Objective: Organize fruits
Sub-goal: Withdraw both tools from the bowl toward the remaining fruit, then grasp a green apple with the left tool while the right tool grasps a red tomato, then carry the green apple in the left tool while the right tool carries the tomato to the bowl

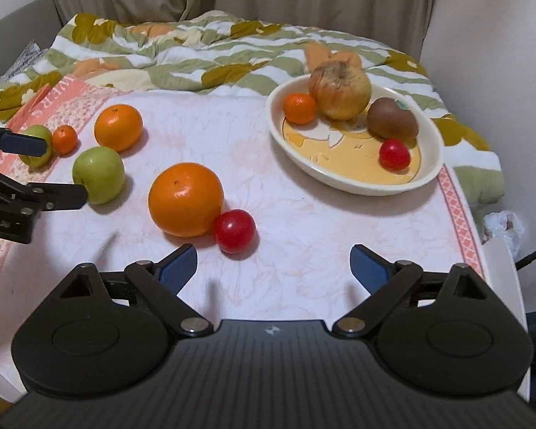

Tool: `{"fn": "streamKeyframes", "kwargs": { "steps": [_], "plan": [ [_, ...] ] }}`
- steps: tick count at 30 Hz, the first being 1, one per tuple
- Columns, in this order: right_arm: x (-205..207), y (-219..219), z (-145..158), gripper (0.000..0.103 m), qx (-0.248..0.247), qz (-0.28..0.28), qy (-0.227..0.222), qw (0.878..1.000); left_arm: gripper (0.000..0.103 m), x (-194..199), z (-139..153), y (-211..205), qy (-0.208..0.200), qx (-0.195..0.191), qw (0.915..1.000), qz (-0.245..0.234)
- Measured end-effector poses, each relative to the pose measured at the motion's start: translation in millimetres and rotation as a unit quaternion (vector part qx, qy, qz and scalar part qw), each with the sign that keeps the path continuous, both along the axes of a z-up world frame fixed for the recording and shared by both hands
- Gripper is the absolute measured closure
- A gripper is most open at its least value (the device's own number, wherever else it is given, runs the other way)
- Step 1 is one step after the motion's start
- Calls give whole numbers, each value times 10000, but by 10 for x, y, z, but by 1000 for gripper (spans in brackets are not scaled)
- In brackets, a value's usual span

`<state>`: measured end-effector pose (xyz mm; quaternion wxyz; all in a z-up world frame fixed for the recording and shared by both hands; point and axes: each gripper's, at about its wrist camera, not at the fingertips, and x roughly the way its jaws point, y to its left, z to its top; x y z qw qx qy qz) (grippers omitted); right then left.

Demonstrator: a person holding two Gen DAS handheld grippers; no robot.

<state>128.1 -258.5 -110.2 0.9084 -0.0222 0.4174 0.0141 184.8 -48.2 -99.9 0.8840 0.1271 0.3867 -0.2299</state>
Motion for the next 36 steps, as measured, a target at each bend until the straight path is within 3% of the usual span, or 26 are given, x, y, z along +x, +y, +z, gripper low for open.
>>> {"fn": "streamKeyframes", "kwargs": {
  "steps": [5,10,12,13,28,33,36],
  "plan": [
    [133,11,-103,7,34,229,127,9997,17,104,-82,-101,137,-45,9999,60],
    [199,11,-155,8,15,430,146,9990,36,173,-174,-202,261,68,9996,119],
    [226,7,-177,21,39,485,168,9987,41,190,-208,-235,277,162,9993,187],
    [239,6,-189,22,61,509,205,9985,45,194,-217,-243,272,190,9992,224],
    [322,77,-250,37,41,968,170,9951,46,140,-199,-72,394,158,9982,416],
    [326,113,-242,54,-10,1256,134,9920,46,99,-191,-2,435,142,9978,475],
    [328,144,-230,56,-87,1340,123,9909,46,68,-182,32,444,135,9976,507]
  ]
}}
